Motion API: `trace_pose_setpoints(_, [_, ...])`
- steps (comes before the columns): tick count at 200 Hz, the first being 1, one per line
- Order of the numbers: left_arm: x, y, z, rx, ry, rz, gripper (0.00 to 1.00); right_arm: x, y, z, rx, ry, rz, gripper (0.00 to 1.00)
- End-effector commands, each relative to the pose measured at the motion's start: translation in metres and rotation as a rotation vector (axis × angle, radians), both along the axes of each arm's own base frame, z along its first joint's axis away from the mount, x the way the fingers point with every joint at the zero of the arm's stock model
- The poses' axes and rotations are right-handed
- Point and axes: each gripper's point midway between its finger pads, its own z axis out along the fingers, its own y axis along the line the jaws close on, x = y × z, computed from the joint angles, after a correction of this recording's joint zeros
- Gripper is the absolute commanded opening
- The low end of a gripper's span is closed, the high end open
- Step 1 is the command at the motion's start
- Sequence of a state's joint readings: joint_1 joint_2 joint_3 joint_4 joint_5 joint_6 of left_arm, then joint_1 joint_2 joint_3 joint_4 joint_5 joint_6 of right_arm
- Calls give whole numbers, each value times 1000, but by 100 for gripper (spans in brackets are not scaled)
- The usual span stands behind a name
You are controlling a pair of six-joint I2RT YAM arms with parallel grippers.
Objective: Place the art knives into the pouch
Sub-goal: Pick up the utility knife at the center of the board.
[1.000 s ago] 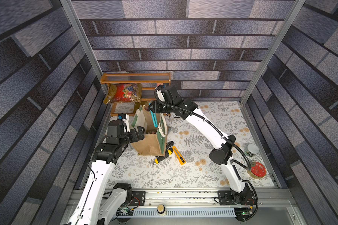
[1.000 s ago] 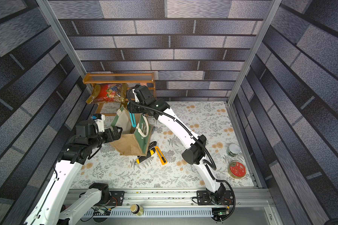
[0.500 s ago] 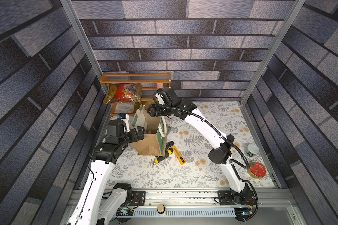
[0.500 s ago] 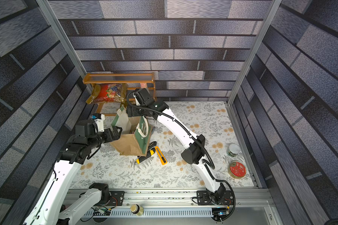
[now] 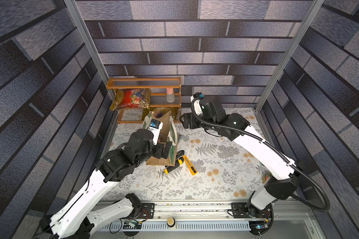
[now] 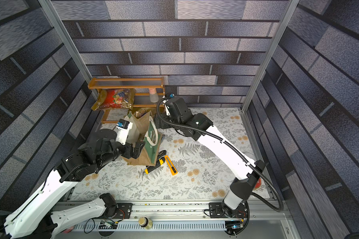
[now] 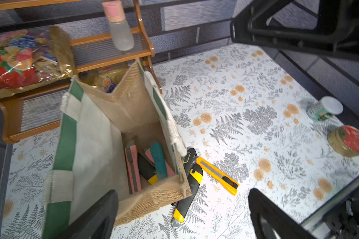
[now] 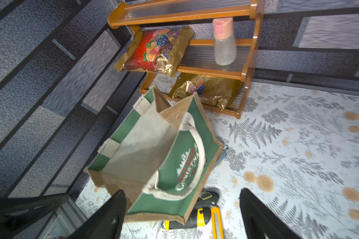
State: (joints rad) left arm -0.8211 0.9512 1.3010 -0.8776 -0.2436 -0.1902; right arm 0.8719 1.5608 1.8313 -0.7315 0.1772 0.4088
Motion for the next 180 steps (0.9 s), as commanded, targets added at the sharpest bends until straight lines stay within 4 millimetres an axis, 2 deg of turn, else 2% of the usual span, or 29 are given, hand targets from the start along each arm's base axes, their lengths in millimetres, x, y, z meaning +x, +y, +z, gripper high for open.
trace_pose_setpoints(1, [-11, -3, -10, 133, -11, -41, 100, -7, -28, -19, -15, -7, -92, 88])
trace_pose_setpoints(15, [-17, -16, -22, 164, 17, -92, 100, -18, -53, -36, -29, 6, -144, 88])
trace_pose_setpoints(20, [-18, -20, -26, 172, 30, -106, 100, -23, -62, -37, -19, 3, -161, 88])
trace_pose_setpoints(44, [-19, -39, -54, 181, 116, -152, 100, -45, -99, -71, -29, 35, -223, 89])
trace_pose_setpoints(69, [-16, -56, -84, 103, 259, -160, 100, -66, -134, -99, -31, 54, -281, 89])
trace_pose_setpoints(71, [-15, -58, -86, 88, 273, -161, 100, -67, -136, -97, -21, 48, -282, 89])
trace_pose_setpoints(73, [-14, -58, -90, 74, 290, -157, 100, -70, -138, -109, -39, 61, -281, 89])
trace_pose_setpoints(76, [-12, -59, -94, 51, 313, -149, 100, -72, -141, -114, -42, 66, -279, 89])
trace_pose_setpoints(92, [0, -58, -111, -60, 404, -107, 100, -86, -150, -132, -33, 86, -260, 89])
trace_pose_setpoints(106, [7, -56, -122, -79, 422, -92, 100, -96, -154, -147, -24, 109, -239, 89])
trace_pose_setpoints(121, [9, -57, -131, -49, 434, -100, 100, -105, -155, -160, -15, 131, -207, 89])
trace_pose_setpoints(147, [5, -71, -139, 46, 437, -166, 100, -116, -159, -177, -23, 162, -183, 89])
trace_pose_setpoints(180, [3, -87, -171, 164, 507, -212, 99, -118, -169, -186, -46, 164, -210, 90])
